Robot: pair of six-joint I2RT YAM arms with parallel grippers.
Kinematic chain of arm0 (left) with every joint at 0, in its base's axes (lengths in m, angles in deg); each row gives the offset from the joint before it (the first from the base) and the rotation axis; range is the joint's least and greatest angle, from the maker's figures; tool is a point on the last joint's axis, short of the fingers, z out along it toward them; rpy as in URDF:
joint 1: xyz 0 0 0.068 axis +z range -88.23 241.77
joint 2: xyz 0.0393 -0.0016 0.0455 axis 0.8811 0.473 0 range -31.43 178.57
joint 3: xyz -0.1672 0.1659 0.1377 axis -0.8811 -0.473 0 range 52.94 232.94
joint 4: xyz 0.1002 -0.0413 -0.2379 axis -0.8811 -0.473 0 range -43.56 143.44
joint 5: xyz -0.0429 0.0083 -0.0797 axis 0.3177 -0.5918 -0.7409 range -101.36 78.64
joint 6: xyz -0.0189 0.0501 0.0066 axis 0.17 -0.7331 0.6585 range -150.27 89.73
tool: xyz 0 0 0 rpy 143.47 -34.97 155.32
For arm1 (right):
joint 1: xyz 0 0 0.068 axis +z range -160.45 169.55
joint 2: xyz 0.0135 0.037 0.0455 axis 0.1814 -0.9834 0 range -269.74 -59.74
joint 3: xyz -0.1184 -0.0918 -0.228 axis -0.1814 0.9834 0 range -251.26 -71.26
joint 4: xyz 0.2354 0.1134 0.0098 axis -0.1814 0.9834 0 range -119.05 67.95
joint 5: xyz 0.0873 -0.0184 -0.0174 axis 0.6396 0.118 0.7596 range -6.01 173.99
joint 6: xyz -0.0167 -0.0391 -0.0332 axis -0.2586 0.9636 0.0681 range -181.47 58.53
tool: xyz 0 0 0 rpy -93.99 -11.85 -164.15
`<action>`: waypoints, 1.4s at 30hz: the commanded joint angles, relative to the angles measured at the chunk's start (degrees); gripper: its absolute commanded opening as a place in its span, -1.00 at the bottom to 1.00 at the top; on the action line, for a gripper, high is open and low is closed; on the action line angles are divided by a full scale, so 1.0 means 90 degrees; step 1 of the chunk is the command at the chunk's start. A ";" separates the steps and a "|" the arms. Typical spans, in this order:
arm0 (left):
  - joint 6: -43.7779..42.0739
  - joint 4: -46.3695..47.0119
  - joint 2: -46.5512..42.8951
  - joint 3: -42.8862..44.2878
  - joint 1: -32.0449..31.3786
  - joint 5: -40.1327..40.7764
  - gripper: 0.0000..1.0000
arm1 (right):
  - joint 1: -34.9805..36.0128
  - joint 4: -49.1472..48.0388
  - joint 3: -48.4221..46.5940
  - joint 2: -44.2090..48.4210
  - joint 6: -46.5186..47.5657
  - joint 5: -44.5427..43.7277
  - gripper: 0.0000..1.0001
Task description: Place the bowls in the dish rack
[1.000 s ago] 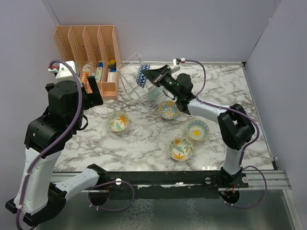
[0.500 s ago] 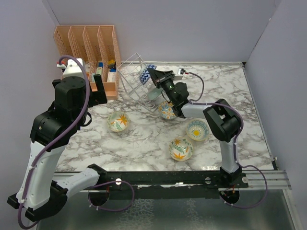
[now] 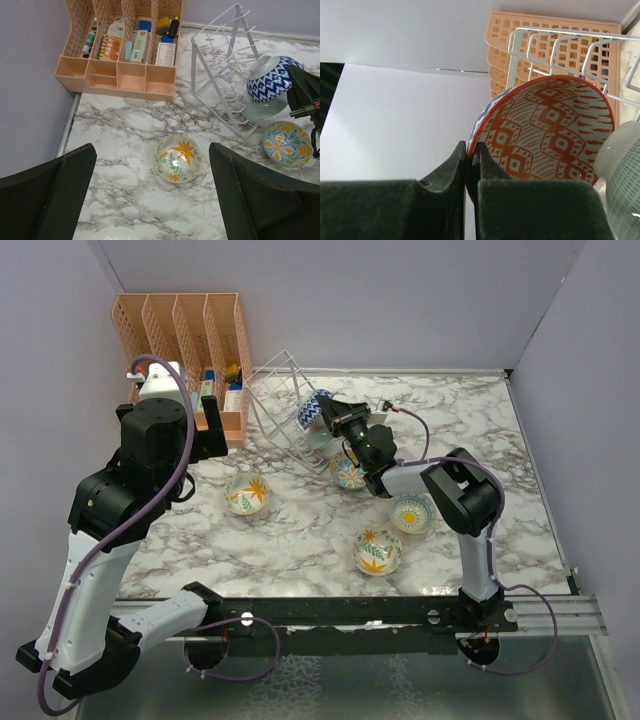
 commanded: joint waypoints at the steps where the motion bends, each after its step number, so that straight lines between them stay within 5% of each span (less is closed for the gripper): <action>1: -0.0029 0.0129 -0.0016 -0.0039 -0.0042 -0.0146 0.98 | 0.0000 -0.0739 -0.0038 0.0120 -0.0185 -0.0114 -0.98; 17: 0.0002 0.0067 0.0008 0.0002 -0.0043 -0.0171 0.98 | 0.0009 -0.0899 -0.0257 -0.0662 -0.0505 -0.0070 -0.95; 28: 0.0011 0.0124 0.0018 -0.0045 -0.0050 -0.0167 0.98 | 0.0008 -0.0537 0.0068 -0.0413 -0.0596 -0.0202 -0.50; 42: -0.0013 0.0194 0.0039 -0.0046 -0.0045 -0.0147 0.98 | 0.0009 0.0415 0.0359 -0.0005 -0.0924 -0.0219 -0.30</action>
